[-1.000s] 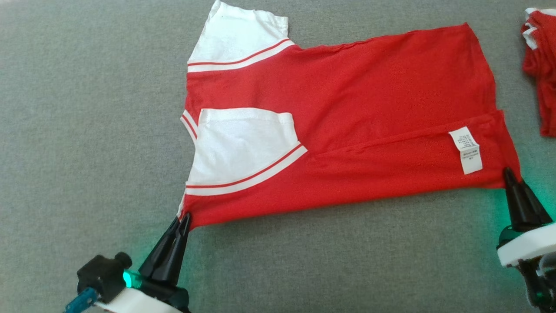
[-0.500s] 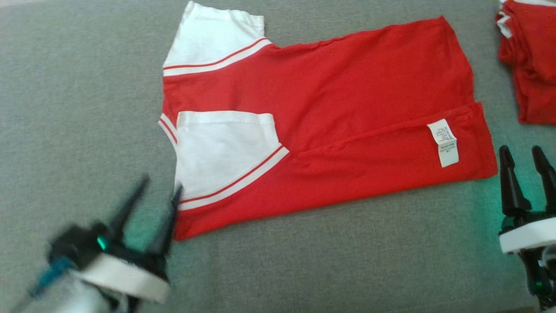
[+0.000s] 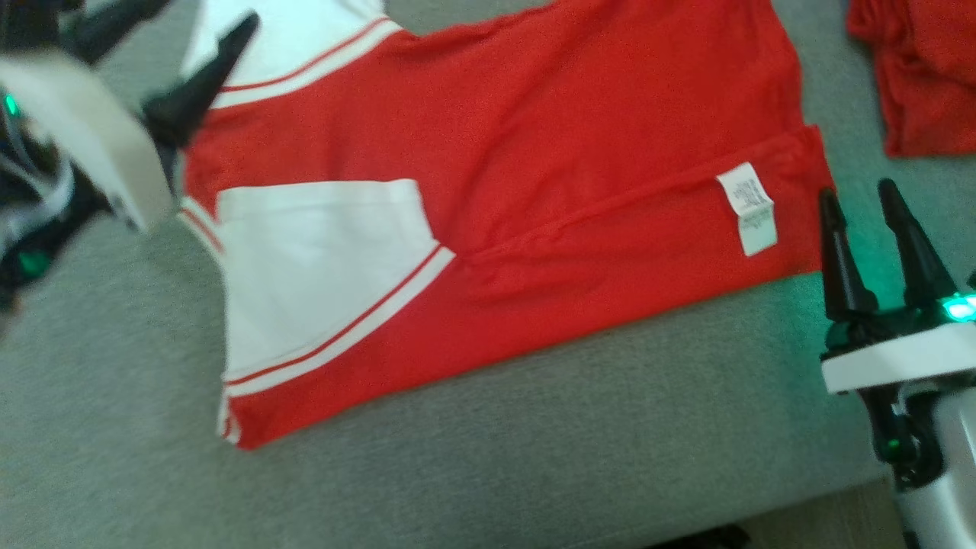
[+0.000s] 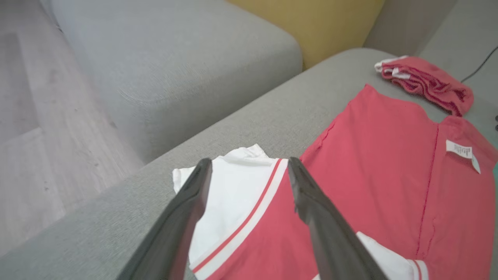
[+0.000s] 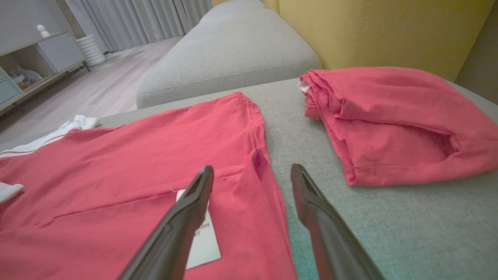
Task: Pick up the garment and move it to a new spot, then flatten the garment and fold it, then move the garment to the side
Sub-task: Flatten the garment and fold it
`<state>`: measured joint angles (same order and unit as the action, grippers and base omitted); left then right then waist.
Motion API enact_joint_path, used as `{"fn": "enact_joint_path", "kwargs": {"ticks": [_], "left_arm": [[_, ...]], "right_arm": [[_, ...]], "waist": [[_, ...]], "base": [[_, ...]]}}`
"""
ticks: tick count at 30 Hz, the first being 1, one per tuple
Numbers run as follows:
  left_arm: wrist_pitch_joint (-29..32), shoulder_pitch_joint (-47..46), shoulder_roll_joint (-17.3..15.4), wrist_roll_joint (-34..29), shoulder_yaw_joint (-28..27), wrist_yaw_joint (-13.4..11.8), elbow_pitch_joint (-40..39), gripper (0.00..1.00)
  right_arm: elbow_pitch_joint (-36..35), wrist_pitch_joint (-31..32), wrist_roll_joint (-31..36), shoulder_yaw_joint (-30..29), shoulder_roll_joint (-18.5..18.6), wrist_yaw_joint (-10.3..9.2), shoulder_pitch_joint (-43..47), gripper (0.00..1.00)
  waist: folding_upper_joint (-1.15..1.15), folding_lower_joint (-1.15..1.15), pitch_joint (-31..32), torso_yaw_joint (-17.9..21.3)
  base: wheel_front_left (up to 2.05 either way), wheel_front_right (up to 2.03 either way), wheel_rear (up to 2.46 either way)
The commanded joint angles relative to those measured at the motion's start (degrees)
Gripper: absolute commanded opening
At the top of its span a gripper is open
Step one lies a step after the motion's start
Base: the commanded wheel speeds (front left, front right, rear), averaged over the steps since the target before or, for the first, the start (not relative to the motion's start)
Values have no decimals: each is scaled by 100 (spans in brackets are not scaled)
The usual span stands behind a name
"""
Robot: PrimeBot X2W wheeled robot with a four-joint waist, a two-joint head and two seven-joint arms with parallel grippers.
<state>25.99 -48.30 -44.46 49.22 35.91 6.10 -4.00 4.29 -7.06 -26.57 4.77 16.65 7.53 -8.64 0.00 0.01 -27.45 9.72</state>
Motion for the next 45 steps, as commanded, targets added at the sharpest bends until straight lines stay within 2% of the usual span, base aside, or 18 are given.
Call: {"fn": "enact_joint_path", "kwargs": {"ticks": [1,5,8,18,24,25,26,27,29,30,34,39,45], "left_arm": [[283,-365,-260,85,-201,34,22,100],[1203,-1186,-286,339,-28,97,716,100],[1606,-1715,-412,182,147,120,1323,100],[1489,-2134,-788,-472,547,135,2686,100],[1459,-2106,-841,-276,700,137,3040,98],[1506,-2093,-863,-216,754,137,3038,91],[1544,-2075,-878,-145,793,137,3040,60],[1580,-2055,-875,-49,803,137,3058,40],[1609,-2031,-872,100,829,137,3055,7],[1593,-2024,-873,162,839,137,3043,0],[1511,-2020,-871,346,848,138,3003,0],[1086,-2129,-871,219,944,138,2969,0],[631,-2366,-722,183,1229,138,2619,0]], "right_arm": [[-176,-27,41,102,55,-4,4,100],[-110,-92,51,330,-72,-4,-181,100],[5,-218,23,511,-170,-4,-293,100],[325,-485,-153,887,-245,-4,-437,100],[458,-579,-223,934,-216,-4,-419,100],[472,-590,-232,925,-206,-4,-414,100],[485,-600,-238,912,-194,-4,-408,100],[496,-608,-239,892,-177,-4,-399,100],[508,-617,-241,858,-143,-4,-389,100],[511,-618,-240,851,-128,-4,-390,100],[506,-607,-243,845,-89,-4,-409,100],[457,-566,-260,817,2,-4,-457,100],[257,-369,-280,757,251,-4,-749,100]], "waist": [[0,-1,-243,254],[0,-1,-447,609],[0,-1,-634,895],[0,-1,-806,1405],[0,-1,-791,1510],[0,-1,-778,1513],[0,-1,-755,1513],[0,-1,-731,1507],[0,-1,-691,1501],[0,-1,-676,1501],[0,-1,-645,1501],[0,-1,-594,1448],[0,-1,-549,1154]], "base": [[0,0,0],[0,0,0],[0,0,0],[0,0,0],[0,0,0],[0,0,0],[0,0,0],[0,0,0],[0,0,0],[0,0,0],[0,0,0],[0,0,0],[0,0,0]]}}
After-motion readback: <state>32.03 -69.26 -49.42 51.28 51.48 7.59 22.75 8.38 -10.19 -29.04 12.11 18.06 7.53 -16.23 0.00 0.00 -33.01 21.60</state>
